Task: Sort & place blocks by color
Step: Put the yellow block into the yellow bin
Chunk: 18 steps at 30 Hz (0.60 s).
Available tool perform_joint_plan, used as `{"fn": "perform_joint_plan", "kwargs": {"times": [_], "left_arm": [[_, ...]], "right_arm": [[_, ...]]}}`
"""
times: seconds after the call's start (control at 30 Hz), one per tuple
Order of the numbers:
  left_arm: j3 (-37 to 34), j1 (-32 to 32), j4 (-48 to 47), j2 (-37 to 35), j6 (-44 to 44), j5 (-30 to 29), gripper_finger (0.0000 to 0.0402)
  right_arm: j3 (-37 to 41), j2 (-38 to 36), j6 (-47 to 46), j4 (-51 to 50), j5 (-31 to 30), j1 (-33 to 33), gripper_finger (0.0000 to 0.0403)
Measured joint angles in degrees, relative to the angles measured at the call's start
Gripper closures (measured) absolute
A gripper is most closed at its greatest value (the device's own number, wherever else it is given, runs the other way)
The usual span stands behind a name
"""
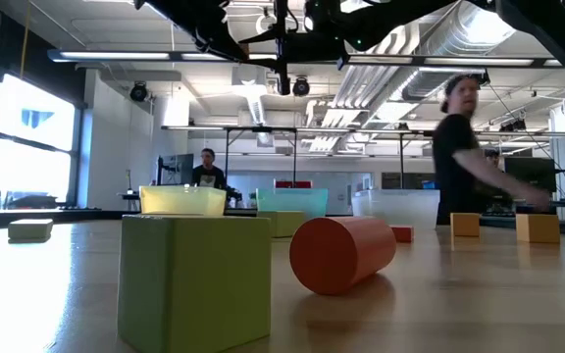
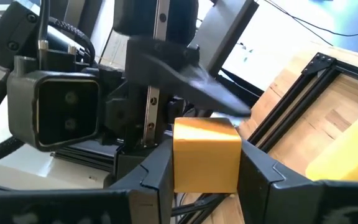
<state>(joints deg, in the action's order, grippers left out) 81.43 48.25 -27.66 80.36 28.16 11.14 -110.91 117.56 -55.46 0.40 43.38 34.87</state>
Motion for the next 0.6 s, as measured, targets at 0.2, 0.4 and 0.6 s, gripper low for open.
{"fn": "perform_joint_plan", "kwargs": {"times": [0.2,0.4,0.6], "left_arm": [[0.0,-0.1,0.5,0.0,2.2,0.2,0.0297],[-0.1,-0.8,0.4,0.0,2.7,-0.1,0.0295],[-0.1,-0.8,-1.3,0.0,2.2,-0.3,0.0297]], "right_arm": [[0.0,0.0,-0.9,-0.3,0.0,0.1,0.0299],[0.0,0.0,-0.3,-0.4,0.8,0.1,0.0287],[0.0,0.0,0.9,-0.5,1.0,-0.1,0.0210]]}}
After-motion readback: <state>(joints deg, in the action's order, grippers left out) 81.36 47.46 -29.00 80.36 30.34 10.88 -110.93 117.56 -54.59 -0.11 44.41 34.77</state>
